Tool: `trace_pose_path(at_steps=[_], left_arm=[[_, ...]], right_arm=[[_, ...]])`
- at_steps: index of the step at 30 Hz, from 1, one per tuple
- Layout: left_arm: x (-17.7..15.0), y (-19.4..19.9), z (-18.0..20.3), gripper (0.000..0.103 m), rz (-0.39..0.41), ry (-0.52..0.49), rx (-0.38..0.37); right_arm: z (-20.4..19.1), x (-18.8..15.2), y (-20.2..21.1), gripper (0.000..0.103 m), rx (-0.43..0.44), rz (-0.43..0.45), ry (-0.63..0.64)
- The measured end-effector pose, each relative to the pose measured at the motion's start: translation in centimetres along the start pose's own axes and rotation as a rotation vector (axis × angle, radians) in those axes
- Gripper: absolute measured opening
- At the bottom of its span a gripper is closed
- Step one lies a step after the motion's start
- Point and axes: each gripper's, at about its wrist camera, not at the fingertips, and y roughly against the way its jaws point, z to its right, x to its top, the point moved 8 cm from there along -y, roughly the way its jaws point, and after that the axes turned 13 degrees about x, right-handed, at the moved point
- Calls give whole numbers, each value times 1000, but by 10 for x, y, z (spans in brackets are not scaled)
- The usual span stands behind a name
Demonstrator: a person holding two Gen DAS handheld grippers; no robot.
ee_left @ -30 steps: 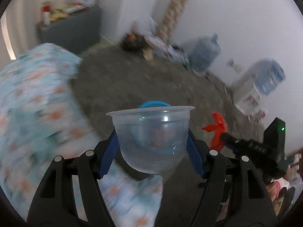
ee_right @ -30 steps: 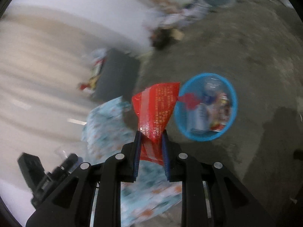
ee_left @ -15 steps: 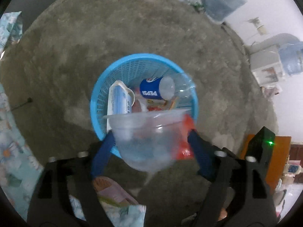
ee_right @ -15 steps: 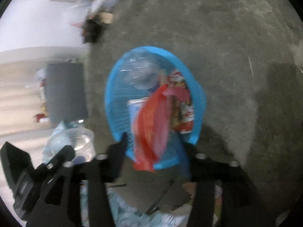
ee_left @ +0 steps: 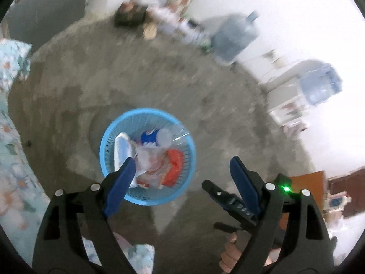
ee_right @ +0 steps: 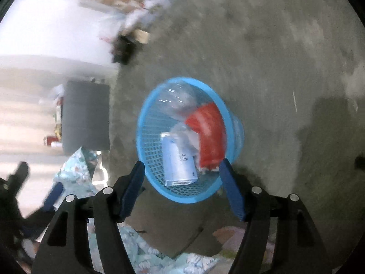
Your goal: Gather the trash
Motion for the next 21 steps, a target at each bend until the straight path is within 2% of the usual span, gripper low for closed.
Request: trace_pose_path(at_steps=[5, 9, 11, 15, 17, 19, 21], left_arm=[[-18, 110, -18, 85, 197, -34, -17], [-54, 195, -59, 91, 342, 31, 61], [-81, 237, -88, 92, 407, 100, 151], [-134, 296, -134, 94, 507, 231, 313], [-166, 321, -155, 94, 544, 320, 415], [-200, 340, -173, 94, 571, 406, 552], [-226, 356, -185, 94, 585, 435, 665]], right_arm=[[-94, -22, 55, 76, 29, 95, 302], [-176, -62, 91, 86, 92, 126, 568], [-212, -87, 106, 95, 123, 133, 688], [-282, -149, 130, 96, 172, 139, 940], [-299, -175, 137, 96, 190, 118, 1007], [-314, -203, 146, 96, 202, 95, 1074], [-322, -232, 156, 96, 189, 78, 1165]])
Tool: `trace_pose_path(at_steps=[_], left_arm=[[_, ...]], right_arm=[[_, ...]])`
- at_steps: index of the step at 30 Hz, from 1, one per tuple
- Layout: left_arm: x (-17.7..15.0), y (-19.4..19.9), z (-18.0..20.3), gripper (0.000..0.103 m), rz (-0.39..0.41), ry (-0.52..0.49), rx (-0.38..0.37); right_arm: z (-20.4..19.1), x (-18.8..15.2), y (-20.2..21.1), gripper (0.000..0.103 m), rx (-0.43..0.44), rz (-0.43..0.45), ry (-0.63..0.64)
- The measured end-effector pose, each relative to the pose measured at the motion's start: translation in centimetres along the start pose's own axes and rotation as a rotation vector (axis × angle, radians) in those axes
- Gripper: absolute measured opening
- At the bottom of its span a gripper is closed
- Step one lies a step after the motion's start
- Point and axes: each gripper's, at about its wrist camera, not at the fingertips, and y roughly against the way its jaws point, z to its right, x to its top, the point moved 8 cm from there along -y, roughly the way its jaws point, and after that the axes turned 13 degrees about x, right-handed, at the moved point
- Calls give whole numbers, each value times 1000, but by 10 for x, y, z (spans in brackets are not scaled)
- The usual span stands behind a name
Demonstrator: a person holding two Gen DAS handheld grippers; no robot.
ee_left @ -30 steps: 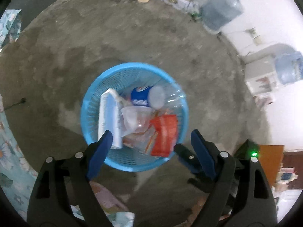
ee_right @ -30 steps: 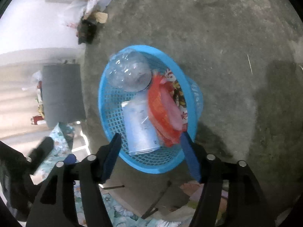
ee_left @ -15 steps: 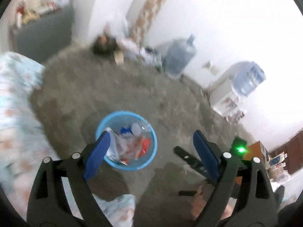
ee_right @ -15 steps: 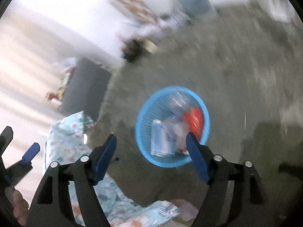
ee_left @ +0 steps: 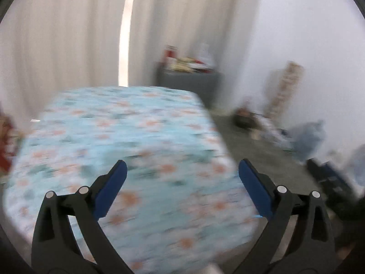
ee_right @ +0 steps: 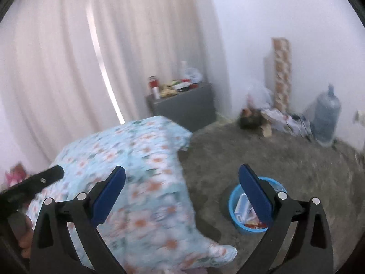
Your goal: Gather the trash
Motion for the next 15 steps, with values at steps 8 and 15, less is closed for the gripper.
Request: trace_pose_path(at_steps=[8, 15], left_arm=[[-34, 30, -57, 94, 15, -57, 182], [-80, 20, -67, 94, -147, -54, 258]], right_arm=[[-70, -33, 16, 96, -89, -124, 187], [-57, -75, 8, 96, -180, -269, 143]])
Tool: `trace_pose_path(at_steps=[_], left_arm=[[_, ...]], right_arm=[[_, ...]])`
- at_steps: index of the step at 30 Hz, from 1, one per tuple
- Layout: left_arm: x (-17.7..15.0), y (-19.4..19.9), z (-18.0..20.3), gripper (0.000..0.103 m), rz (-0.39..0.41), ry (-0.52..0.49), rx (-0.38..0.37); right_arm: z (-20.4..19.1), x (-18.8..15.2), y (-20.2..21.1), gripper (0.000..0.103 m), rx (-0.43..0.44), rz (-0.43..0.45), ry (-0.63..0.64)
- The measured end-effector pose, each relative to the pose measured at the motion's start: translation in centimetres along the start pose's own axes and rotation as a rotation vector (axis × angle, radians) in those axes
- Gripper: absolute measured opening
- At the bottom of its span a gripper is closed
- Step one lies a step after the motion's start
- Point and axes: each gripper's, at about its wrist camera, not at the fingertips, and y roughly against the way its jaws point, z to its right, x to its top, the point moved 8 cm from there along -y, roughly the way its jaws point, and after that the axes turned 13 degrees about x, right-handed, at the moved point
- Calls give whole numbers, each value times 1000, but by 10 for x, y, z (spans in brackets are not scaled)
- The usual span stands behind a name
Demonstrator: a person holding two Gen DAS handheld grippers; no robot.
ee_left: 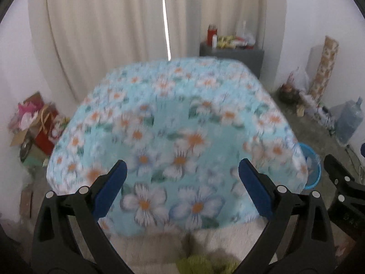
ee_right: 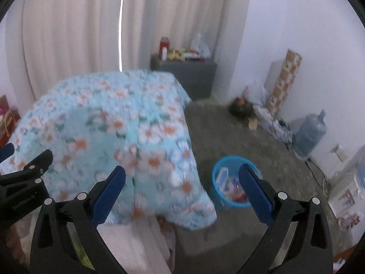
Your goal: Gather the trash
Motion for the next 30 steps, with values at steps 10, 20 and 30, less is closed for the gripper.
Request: trace_pose_path(at_steps=[10, 20, 30], left_arm=[[-27, -14, 11, 94, -105, -24, 1], [-25, -13, 22, 94, -105, -65, 0], [-27, -12, 27, 94, -118, -73, -10]], right_arm=[[26, -21, -10, 96, -62, -66, -59], [44, -28, -14, 96, -73, -92, -96], [46, -31, -17, 96, -85, -106, -96]])
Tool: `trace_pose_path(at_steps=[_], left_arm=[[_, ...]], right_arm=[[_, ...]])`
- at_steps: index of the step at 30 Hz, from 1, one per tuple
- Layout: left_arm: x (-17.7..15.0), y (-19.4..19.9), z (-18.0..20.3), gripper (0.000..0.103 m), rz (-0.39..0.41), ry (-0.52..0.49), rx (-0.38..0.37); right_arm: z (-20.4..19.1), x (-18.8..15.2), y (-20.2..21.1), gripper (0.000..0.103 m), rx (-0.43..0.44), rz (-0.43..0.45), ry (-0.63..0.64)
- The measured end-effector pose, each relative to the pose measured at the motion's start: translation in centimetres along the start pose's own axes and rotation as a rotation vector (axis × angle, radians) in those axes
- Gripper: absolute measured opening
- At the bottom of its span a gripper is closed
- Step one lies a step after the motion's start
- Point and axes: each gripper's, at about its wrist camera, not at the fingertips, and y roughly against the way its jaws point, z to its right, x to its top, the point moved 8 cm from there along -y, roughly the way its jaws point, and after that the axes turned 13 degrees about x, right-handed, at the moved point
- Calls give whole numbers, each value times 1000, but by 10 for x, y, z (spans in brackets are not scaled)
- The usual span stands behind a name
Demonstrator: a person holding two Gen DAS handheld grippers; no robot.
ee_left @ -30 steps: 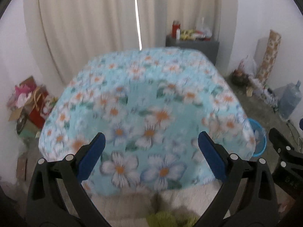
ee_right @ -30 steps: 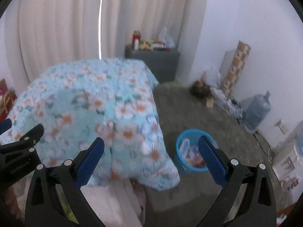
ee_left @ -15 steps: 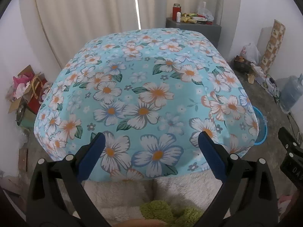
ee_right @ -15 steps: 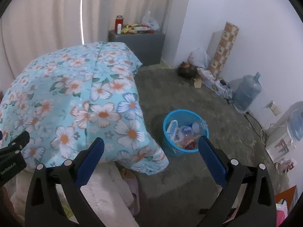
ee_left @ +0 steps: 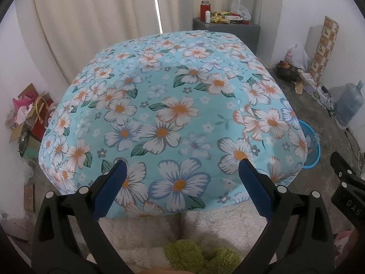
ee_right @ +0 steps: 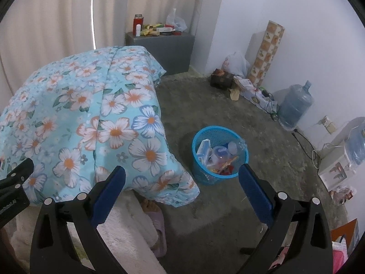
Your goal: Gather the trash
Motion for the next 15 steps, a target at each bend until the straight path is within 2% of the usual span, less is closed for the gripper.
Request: trace_pose_path(at_steps=[15], left_arm=[[-2, 1, 3, 94, -10, -6, -8]], right_arm=[[3, 1, 2, 96, -7, 3, -1]])
